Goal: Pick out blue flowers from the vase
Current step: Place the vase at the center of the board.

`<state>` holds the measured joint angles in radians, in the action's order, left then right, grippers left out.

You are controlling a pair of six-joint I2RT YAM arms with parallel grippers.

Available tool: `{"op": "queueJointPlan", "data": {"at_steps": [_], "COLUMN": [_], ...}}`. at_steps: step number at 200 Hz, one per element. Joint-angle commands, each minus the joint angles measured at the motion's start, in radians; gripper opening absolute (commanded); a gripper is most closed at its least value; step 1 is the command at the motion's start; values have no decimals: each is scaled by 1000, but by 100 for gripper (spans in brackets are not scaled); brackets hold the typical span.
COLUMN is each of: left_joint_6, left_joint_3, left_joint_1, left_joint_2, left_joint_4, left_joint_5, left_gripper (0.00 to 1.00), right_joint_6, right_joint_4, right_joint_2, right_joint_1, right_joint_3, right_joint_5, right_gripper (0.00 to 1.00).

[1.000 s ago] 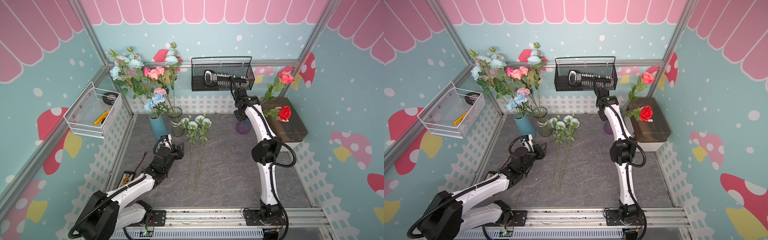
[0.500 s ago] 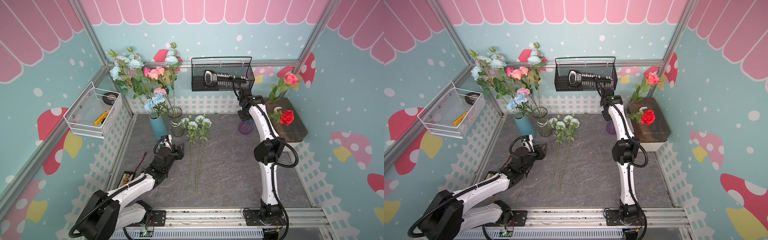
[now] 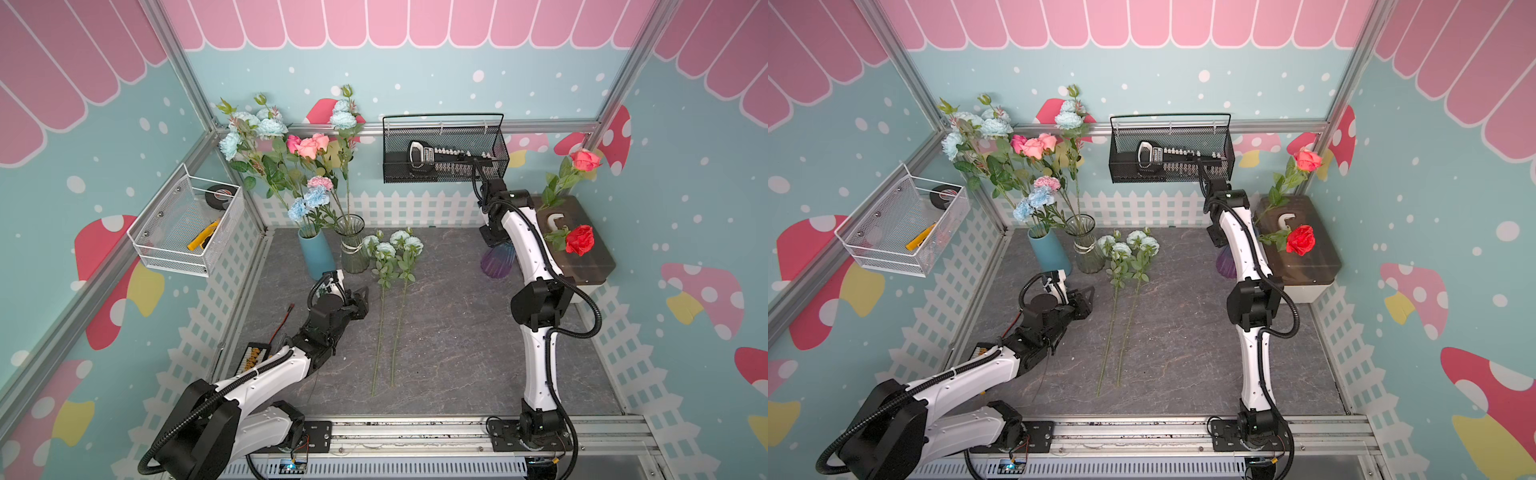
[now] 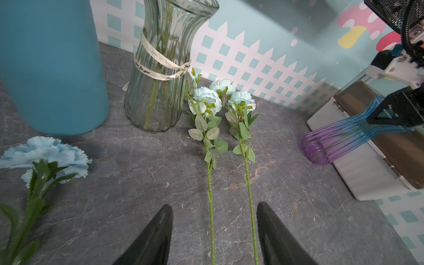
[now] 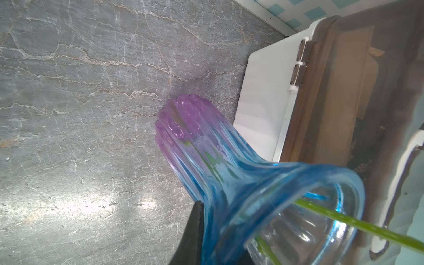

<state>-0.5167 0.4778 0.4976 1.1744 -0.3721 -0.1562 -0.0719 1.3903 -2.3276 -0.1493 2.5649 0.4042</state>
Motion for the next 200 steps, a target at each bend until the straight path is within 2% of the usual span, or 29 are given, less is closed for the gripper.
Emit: {"op": "queueJointPlan", "data": {"at_steps": [1, 36, 62, 114, 200], "left_joint_6": [-19, -19, -19, -19, -19], "left_joint_3": [10, 7, 7, 6, 3], "left_joint_1": [-7, -8, -7, -7, -7], "left_joint_2": [5, 4, 3, 1, -1], "left_joint_4": [-26, -25, -25, -27, -27], "left_joint_5": [8, 8, 7, 7, 9], "left_gripper": [59, 59, 59, 59, 59], "right_joint_6": [-7, 4, 10, 25, 43], "right_joint_4": [58, 32, 6, -42, -166], "right_joint_2": [-29, -55, -44, 18, 321], "right_joint_1": [10, 12, 11, 1, -127], "right_joint_3": [-22, -22, -24, -63, -260], "right_joint_5": [19, 24, 20, -14, 35], "right_gripper": [5, 39, 53, 56, 57]}}
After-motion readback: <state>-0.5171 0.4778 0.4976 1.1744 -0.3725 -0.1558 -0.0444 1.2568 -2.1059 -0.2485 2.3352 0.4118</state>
